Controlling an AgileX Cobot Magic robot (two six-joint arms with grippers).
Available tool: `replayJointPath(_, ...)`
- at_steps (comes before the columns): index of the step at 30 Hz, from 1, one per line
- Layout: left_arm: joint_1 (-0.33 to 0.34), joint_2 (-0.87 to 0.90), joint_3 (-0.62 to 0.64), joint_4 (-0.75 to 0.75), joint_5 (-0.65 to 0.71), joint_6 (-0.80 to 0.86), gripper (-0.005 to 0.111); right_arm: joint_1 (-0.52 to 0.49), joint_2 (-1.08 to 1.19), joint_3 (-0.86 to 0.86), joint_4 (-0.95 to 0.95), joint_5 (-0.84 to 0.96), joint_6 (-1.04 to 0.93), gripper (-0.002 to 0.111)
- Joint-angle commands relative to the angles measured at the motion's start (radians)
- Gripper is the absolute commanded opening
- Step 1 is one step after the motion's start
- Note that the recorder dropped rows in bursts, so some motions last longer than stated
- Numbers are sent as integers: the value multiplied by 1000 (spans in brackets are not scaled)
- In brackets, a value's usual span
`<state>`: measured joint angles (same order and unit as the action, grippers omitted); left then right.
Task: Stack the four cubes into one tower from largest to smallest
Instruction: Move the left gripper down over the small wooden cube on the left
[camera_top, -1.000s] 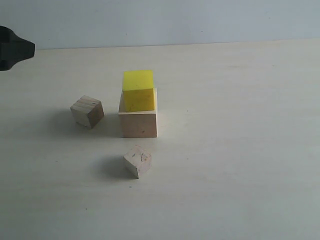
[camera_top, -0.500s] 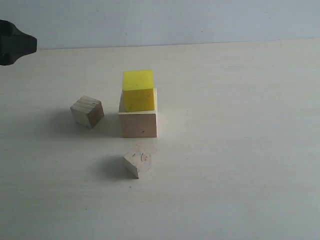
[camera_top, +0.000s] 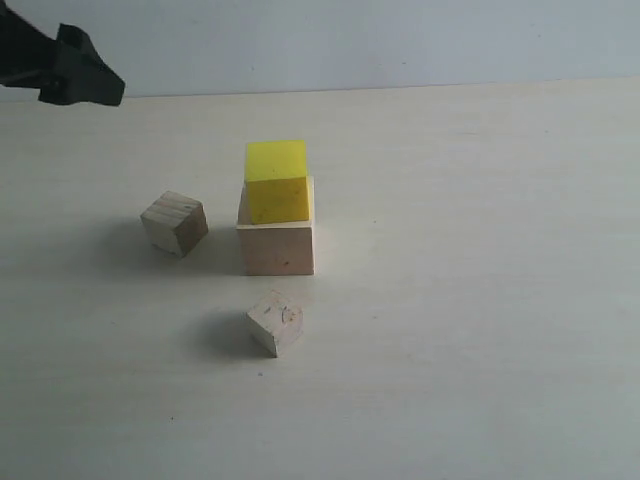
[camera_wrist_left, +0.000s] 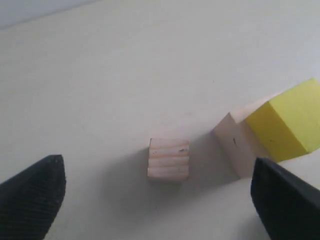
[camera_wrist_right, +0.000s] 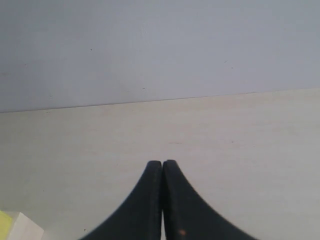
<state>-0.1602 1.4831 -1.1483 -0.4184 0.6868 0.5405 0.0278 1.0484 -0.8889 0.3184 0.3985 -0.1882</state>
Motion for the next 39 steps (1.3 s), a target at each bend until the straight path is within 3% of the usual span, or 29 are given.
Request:
replayJointPath(1,-5,131,-92,73,113,-28,97,-5,1,5,1,-4,-3,0)
replayJointPath(13,-74,356,-246,121,156,-28,95,-5,1,5,3,-4,-3,0)
replayJointPath(20,-110,455,-254,173,155,-26,95,-5,1,5,3,-4,-3,0)
replayJointPath(39,-112,520,-255,174,58,-26,95,-5,1,5,3,-4,-3,0)
